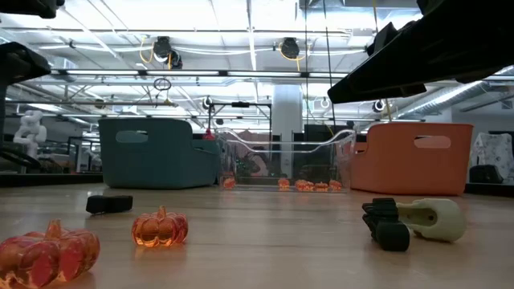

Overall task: Sort Halloween decoration
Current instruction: Put the white skull toy into the blue bin

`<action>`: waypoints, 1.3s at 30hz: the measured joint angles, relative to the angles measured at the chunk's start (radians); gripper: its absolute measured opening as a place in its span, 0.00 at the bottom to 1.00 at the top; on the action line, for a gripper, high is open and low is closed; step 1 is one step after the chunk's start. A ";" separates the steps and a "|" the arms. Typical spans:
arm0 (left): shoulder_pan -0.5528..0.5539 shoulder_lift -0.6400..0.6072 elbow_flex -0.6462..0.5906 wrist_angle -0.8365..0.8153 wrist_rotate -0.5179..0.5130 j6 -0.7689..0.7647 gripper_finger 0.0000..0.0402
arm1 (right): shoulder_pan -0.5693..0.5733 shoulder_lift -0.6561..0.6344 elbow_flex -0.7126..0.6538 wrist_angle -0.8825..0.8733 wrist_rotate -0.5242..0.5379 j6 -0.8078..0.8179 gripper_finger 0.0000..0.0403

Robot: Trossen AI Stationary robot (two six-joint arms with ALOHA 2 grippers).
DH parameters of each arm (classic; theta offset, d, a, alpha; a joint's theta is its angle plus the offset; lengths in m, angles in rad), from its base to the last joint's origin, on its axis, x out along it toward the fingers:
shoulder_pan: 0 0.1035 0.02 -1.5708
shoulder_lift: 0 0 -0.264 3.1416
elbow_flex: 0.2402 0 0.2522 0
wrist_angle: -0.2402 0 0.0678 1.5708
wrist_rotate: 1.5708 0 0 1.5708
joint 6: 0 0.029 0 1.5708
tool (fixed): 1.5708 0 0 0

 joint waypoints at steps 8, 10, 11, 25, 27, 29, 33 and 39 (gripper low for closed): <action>-0.003 0.000 -0.039 0.007 -0.003 -0.051 0.58 | 0.000 0.000 0.000 -0.004 0.000 0.000 0.41; -0.003 0.000 -0.039 0.007 -0.011 -0.050 0.58 | 0.000 0.000 0.000 -0.005 0.000 0.000 0.41; -0.003 0.000 -0.039 0.007 -0.018 -0.050 0.58 | 0.000 0.000 0.000 -0.005 0.000 0.000 0.41; -0.049 0.044 -0.039 0.039 -0.115 -0.004 0.58 | 0.000 0.000 0.000 -0.015 0.000 0.000 0.41; -0.049 0.074 -0.039 0.046 -0.110 -0.005 0.58 | 0.000 0.000 0.000 -0.015 0.000 0.000 0.41; -0.049 0.090 -0.039 0.048 -0.109 -0.010 0.58 | 0.000 0.000 0.000 -0.015 0.000 0.000 0.41; -0.049 0.116 -0.039 0.042 -0.099 -0.029 0.58 | 0.000 0.000 0.000 -0.015 0.000 0.000 0.41; -0.049 0.137 -0.035 0.047 -0.079 -0.034 0.52 | 0.000 0.000 0.000 -0.014 0.000 0.000 0.41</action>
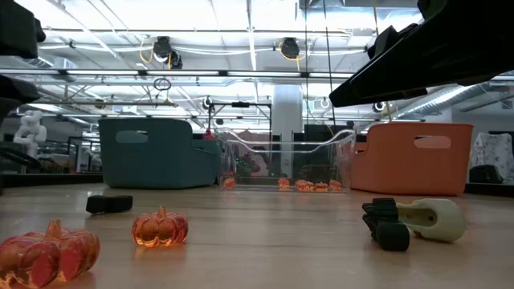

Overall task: Sort Halloween decoration
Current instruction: Put the white skull toy into the blue bin

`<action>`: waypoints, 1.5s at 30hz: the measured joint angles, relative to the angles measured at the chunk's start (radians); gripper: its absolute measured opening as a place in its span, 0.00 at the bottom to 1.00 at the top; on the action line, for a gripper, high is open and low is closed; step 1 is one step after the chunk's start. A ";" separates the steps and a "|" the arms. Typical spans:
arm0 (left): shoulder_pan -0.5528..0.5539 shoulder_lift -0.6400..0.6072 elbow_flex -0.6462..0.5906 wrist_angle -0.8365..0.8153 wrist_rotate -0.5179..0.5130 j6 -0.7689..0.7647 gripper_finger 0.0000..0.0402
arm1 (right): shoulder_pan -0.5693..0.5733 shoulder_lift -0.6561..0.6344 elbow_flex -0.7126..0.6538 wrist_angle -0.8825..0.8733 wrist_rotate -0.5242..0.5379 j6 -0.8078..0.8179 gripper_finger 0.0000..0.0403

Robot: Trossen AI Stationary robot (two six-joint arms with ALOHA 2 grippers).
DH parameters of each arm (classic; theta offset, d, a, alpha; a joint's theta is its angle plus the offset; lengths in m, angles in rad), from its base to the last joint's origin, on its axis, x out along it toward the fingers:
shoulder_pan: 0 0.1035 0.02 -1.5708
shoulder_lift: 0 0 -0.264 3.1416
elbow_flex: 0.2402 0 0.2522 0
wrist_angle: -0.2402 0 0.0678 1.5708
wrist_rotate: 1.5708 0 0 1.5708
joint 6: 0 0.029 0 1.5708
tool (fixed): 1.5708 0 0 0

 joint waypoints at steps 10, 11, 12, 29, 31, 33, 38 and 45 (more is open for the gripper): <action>-0.001 0.010 0.000 -0.001 0.025 0.003 0.27 | 0.000 0.000 0.000 0.000 0.000 0.000 0.41; -0.001 0.014 0.000 -0.001 0.024 0.004 0.24 | 0.000 0.000 0.000 0.000 0.000 0.000 0.41; -0.001 0.020 0.000 -0.003 0.025 0.008 0.21 | 0.000 0.000 0.000 0.000 0.000 0.000 0.41; 0.001 0.000 -0.006 -0.013 -0.040 0.031 0.09 | 0.000 0.000 0.000 0.005 0.000 0.000 0.41; 0.004 -0.006 -0.006 -0.020 -0.040 0.032 0.09 | 0.000 0.000 0.000 0.005 0.000 0.000 0.41; 0.004 -0.012 -0.007 -0.032 -0.039 0.032 0.09 | 0.000 0.000 0.000 0.005 0.000 0.000 0.41; 0.004 -0.022 -0.008 -0.039 -0.042 0.032 0.08 | 0.000 0.000 0.000 0.005 0.000 0.000 0.41; 0.004 -0.023 -0.007 -0.043 -0.066 0.032 0.08 | 0.000 0.000 0.000 0.005 0.000 0.000 0.41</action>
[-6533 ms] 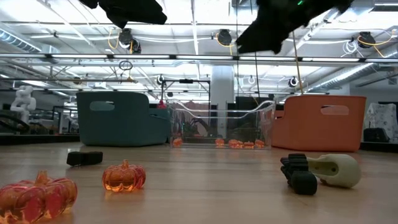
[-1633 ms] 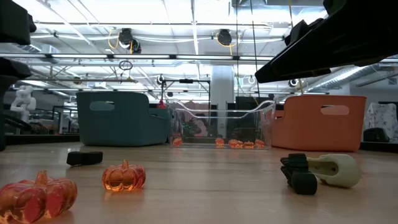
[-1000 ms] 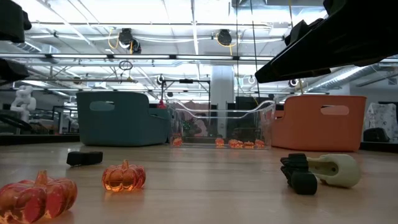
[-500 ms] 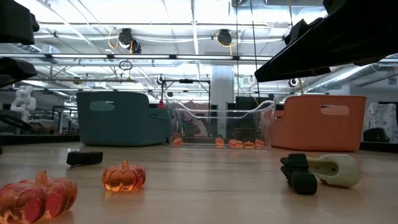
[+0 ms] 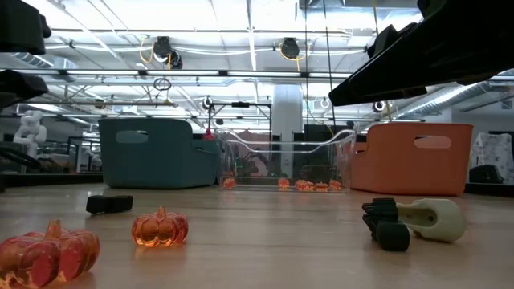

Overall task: Sort Halloween decoration
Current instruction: Put the white skull toy into the blue bin

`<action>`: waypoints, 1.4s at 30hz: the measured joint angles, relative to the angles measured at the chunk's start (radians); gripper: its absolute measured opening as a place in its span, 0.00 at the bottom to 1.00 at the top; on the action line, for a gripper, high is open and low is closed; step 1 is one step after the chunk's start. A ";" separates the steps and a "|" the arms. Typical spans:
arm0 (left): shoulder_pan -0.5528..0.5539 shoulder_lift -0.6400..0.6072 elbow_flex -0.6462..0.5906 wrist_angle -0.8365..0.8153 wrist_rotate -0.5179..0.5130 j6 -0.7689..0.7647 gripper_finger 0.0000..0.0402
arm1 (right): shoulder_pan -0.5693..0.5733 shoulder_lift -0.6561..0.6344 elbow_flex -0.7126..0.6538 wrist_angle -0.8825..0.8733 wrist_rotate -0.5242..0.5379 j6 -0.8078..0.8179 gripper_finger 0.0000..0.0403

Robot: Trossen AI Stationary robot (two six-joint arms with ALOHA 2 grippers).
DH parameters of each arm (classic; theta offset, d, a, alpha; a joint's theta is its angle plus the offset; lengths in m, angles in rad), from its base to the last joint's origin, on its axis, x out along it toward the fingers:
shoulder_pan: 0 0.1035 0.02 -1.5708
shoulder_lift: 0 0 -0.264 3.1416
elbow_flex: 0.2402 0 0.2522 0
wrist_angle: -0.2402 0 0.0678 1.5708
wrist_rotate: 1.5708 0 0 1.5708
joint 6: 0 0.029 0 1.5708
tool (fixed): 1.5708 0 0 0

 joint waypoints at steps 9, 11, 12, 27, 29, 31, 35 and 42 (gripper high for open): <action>0.016 -0.002 0.042 -0.079 -0.002 -0.050 0.09 | 0.000 0.000 0.000 0.004 0.000 0.000 0.41; 0.024 -0.010 0.070 -0.149 -0.001 -0.101 0.09 | 0.000 0.000 0.000 0.004 0.000 0.000 0.41; 0.027 -0.016 0.086 -0.174 0.001 -0.107 0.09 | 0.000 0.000 0.000 0.004 0.000 0.000 0.41; 0.016 -0.066 0.066 -0.200 0.139 -0.288 0.59 | 0.000 0.000 0.000 0.003 -0.003 0.000 0.41; 0.017 -0.066 0.066 -0.185 0.138 -0.276 0.65 | 0.000 0.000 0.000 0.003 -0.003 0.000 0.41; 0.017 -0.066 0.065 -0.190 0.123 -0.264 0.68 | 0.000 0.000 0.000 0.003 -0.003 0.000 0.41; 0.019 -0.066 0.030 -0.177 0.109 -0.248 0.68 | 0.000 0.000 0.000 0.003 -0.003 0.000 0.41; 0.019 -0.066 -0.055 0.040 0.146 -0.174 0.54 | 0.000 0.000 0.000 0.002 -0.004 0.000 0.41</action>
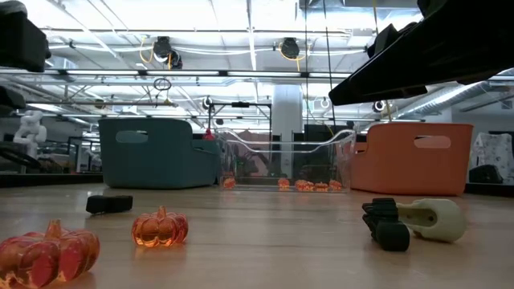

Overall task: Sort Halloween decoration
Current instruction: Put the white skull toy into the blue bin

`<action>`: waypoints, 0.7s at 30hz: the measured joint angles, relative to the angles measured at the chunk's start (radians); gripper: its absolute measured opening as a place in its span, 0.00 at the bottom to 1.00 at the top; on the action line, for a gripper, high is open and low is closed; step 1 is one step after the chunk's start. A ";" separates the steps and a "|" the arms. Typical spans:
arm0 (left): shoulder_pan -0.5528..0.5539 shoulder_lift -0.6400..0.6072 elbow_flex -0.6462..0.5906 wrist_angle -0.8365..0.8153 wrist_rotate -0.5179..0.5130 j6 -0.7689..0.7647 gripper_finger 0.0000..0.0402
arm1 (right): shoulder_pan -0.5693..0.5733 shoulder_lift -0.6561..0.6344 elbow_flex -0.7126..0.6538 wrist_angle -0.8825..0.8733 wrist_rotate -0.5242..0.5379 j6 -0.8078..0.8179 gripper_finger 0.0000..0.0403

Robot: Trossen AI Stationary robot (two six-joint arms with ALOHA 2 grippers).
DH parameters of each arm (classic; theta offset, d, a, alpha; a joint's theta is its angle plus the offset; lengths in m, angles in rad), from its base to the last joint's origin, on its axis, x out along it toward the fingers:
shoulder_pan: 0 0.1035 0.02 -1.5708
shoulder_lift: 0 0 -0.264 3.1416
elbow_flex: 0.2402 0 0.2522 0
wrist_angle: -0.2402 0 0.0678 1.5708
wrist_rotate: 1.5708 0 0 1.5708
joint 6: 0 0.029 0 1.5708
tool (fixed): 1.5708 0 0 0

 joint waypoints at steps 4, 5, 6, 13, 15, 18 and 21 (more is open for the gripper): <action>0.001 -0.002 -0.022 0.020 0.019 0.006 0.44 | 0.000 0.000 0.000 0.000 0.000 0.000 0.41; 0.002 -0.002 -0.024 0.019 0.021 0.008 0.41 | 0.000 0.000 0.000 0.000 0.000 0.000 0.41; 0.003 -0.002 -0.025 0.019 0.023 0.015 0.38 | 0.000 0.000 0.000 0.000 0.000 0.000 0.41; 0.006 -0.002 -0.026 0.017 -0.004 0.042 0.14 | 0.000 0.000 0.000 0.000 0.000 0.000 0.41; 0.005 -0.002 -0.027 0.017 -0.014 0.042 0.14 | 0.000 0.000 0.000 0.000 0.000 0.000 0.41; 0.005 0.000 -0.027 0.025 -0.049 0.045 0.14 | 0.000 0.000 0.000 0.000 0.000 0.000 0.41; 0.007 0.003 -0.005 0.019 -0.120 0.065 0.14 | 0.000 0.000 0.000 0.000 0.000 0.000 0.41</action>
